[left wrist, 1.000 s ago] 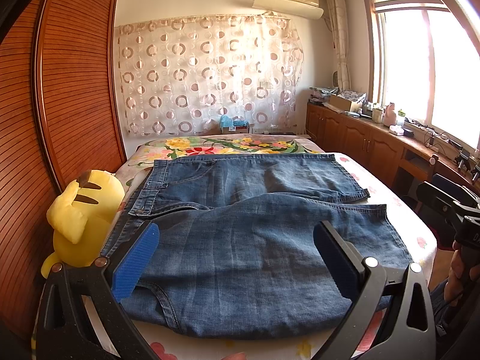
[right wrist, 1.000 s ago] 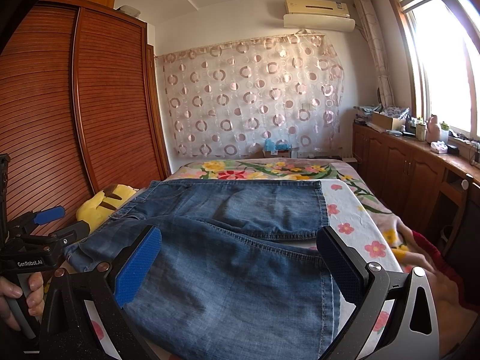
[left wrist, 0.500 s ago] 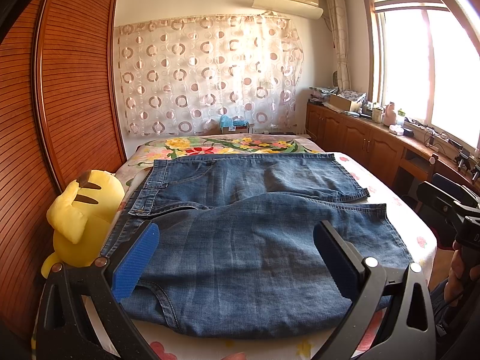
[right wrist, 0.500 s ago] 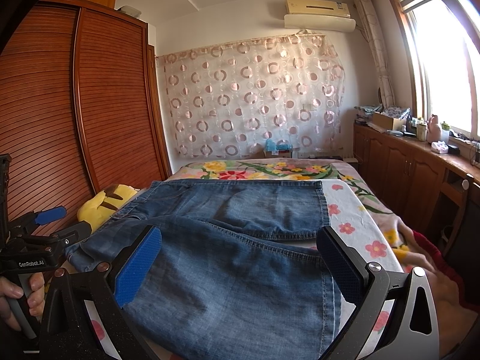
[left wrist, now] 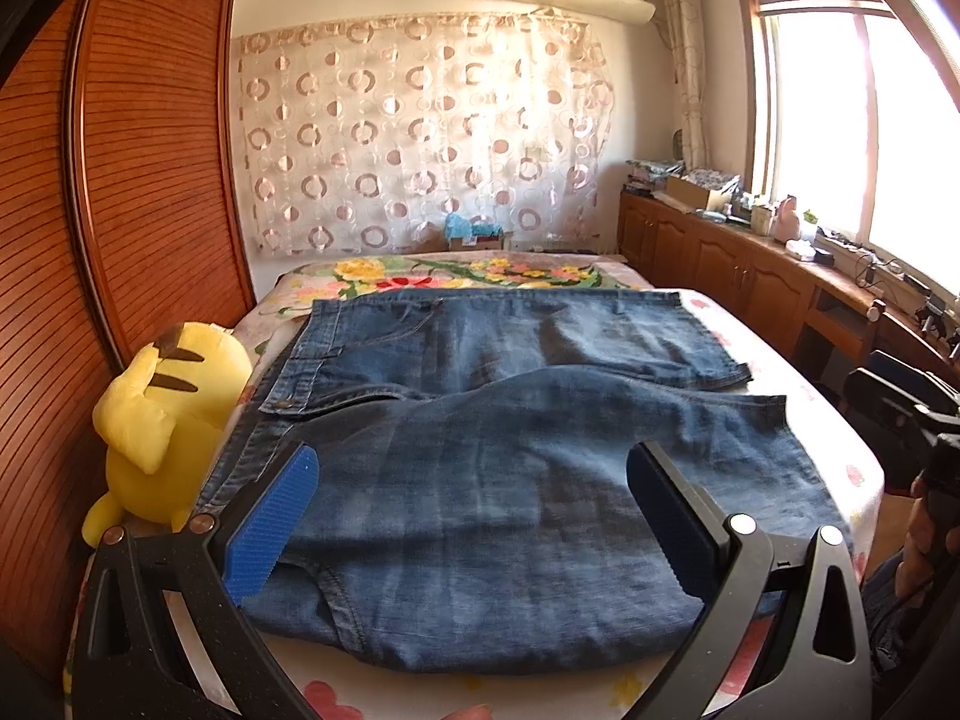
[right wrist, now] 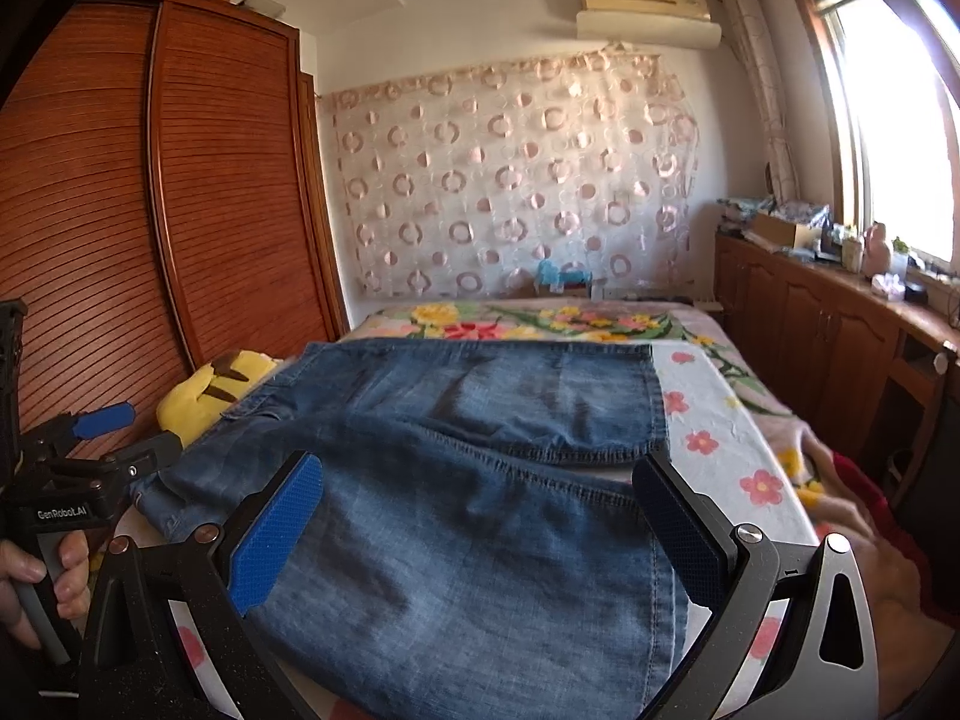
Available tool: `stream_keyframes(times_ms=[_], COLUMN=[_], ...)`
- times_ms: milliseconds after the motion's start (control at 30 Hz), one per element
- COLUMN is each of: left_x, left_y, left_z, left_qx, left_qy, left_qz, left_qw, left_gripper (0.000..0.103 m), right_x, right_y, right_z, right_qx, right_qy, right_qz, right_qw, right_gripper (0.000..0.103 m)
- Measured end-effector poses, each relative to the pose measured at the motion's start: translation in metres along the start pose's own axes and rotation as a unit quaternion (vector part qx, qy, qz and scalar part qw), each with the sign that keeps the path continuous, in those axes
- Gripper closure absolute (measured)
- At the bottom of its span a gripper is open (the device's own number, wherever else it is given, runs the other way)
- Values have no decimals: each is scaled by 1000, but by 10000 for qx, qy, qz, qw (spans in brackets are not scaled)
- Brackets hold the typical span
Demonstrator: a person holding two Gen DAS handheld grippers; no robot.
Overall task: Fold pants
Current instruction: 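Move the left gripper down onto the edge of a jeans leg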
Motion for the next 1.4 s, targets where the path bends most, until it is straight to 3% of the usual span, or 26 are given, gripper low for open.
stream_keyframes(times_ms=[500,1000,1400], left_x=[-9,-15,-4], left_y=[47,87,150], left_z=[18,40,80], left_qx=[230,426,882], left_qy=[242,566,857], left_qz=[-202,-438,-910], left_qw=[9992,9965,9882], left_gripper=[0,0,0], right_x=[-15,-39,-6], right_y=[-9,-10,-19], right_z=[5,39,63], right_qx=[167,446,520], right_qy=[341,1221,1718], right_qz=[-30,-32,119], right_qw=[9993,9915,9837], right_gripper=[0,0,0])
Point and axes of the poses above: each gripper's, at about its wrist camera, not at the fingertips, and x roughly against the way its jaws point, y to its left, z to its underside, the point moved 10 cm from there along -x, roughly the way its jaws point, and after that the axes turned 11 degrees about z, right-handed, at the moved point
